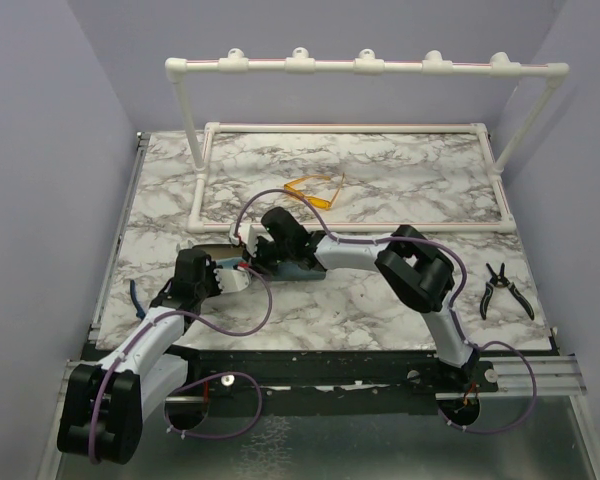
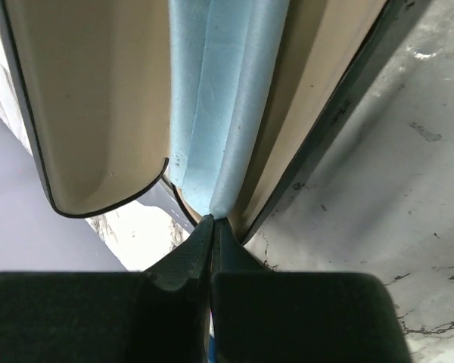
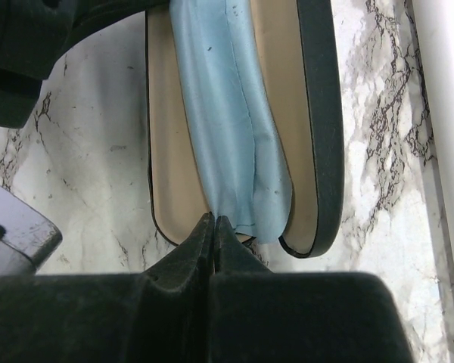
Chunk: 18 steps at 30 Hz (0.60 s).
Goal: Organize the sunglasses
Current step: Place the glasses cleaning cloth in the sunglasses case.
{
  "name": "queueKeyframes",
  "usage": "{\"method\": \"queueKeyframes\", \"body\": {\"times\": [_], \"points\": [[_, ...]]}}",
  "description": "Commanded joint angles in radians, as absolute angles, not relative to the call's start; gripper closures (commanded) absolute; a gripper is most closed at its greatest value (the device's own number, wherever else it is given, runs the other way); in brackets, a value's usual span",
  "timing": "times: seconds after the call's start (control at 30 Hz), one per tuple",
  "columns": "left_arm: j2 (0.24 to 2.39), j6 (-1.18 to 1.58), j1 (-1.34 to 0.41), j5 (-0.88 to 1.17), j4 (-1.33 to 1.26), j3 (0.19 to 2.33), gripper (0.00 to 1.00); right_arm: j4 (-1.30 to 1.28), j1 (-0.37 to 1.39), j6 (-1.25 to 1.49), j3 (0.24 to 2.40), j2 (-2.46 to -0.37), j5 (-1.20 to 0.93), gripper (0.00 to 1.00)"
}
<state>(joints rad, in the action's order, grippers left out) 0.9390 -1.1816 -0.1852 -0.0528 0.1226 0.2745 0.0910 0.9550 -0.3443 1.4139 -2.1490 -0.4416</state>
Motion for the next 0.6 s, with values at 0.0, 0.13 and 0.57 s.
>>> {"method": "queueKeyframes", "body": {"times": [0.0,0.13,0.57], "points": [[0.943,-1.204,-0.179,-0.042,0.102,0.256,1.00,0.048,0.965,-0.351,1.450,-2.175,-0.474,0.95],[0.940,-1.212,-0.180,-0.042,0.102,0.255,1.00,0.043,0.964,-0.357,1.444,-2.170,-0.485,0.89],[0.895,-1.189,-0.181,-0.024,0.237,0.318,0.64,0.081,0.963,-0.360,1.391,-2.098,-0.526,0.71]]}}
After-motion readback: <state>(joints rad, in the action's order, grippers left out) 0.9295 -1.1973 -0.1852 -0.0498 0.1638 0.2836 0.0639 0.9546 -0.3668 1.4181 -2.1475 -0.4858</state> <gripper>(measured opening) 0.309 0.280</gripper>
